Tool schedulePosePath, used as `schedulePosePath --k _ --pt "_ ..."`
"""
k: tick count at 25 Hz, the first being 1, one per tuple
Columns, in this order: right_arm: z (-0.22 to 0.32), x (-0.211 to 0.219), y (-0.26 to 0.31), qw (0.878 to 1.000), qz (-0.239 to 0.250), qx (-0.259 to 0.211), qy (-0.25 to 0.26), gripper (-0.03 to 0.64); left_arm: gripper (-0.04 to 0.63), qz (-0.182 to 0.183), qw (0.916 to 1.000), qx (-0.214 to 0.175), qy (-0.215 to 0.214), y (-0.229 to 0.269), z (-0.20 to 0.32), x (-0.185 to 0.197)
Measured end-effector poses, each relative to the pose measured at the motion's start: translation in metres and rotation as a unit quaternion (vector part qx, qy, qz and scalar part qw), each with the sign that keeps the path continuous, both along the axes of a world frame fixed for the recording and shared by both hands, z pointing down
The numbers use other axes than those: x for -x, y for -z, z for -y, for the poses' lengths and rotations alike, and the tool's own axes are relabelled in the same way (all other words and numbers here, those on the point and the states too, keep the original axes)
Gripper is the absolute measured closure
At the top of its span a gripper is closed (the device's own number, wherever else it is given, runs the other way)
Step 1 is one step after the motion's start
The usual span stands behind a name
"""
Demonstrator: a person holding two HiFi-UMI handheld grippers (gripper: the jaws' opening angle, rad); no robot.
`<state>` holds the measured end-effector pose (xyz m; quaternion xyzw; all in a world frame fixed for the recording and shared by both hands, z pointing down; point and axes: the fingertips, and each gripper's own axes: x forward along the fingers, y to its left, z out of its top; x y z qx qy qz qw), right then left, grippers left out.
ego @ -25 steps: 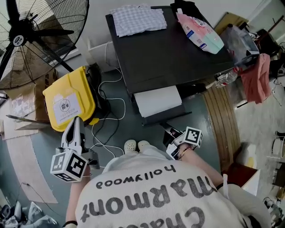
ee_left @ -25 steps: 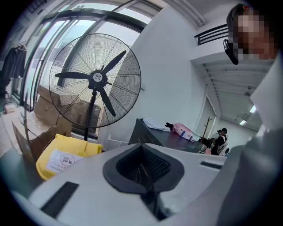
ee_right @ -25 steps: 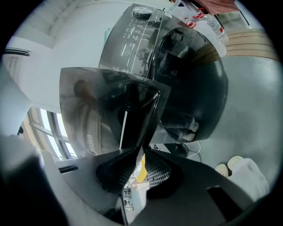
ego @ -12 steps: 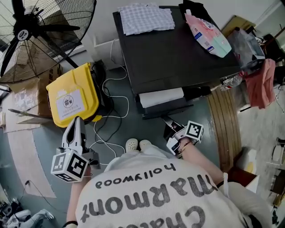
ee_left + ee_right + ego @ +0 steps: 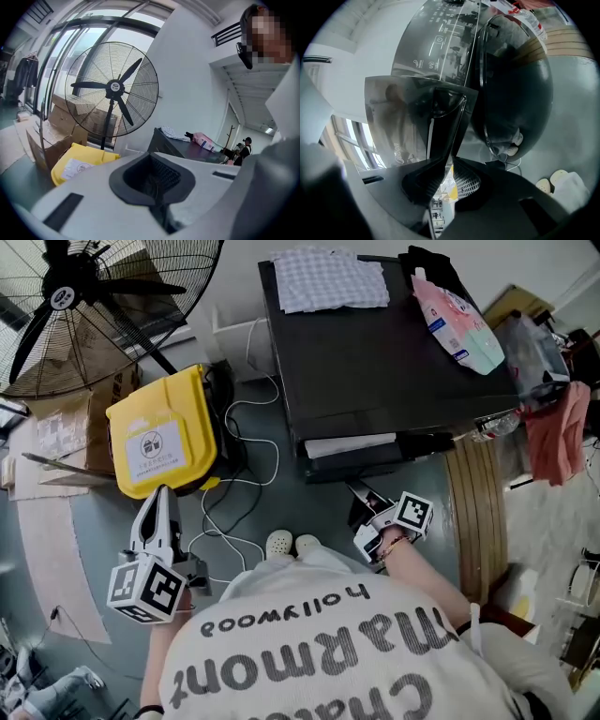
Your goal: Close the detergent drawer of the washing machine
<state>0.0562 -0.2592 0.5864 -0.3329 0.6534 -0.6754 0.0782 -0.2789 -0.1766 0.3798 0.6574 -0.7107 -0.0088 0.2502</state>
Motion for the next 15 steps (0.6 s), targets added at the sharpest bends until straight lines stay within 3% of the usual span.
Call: schedulePosePath --k 15 --pt "0.02 0.008 0.0 1.0 0.0 -0.003 0.01 0.541 0.588 0.0 0.9995 0.004 0.032 -0.001 -0.011 0.009"
